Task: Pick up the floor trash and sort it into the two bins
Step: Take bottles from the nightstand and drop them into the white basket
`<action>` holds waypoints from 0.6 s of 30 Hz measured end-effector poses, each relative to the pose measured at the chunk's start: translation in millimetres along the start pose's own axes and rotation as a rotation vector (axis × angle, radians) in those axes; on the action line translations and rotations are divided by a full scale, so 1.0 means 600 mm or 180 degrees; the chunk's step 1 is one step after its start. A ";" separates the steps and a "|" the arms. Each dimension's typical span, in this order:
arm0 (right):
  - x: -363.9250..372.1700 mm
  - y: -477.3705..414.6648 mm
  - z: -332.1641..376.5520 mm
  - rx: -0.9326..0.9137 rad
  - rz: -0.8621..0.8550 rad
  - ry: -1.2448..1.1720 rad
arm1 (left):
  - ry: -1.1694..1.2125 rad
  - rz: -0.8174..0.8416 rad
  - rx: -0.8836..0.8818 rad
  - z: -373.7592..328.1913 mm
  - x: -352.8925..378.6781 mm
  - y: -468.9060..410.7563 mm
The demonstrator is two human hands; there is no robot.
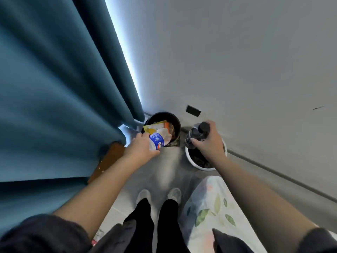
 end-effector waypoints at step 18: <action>0.151 -0.230 -0.657 0.1169 -0.0173 0.0654 | -0.1683 0.0606 0.1346 -0.180 0.550 -0.464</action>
Point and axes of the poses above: each hand's wrist, its own y-axis away from the middle knuckle, its own x-axis out of the palm, z = x × y, the point moved 6 cm from there along -y, towards the middle knuckle, and after that the axes turned 5 degrees about -x, right-handed, at the moved point
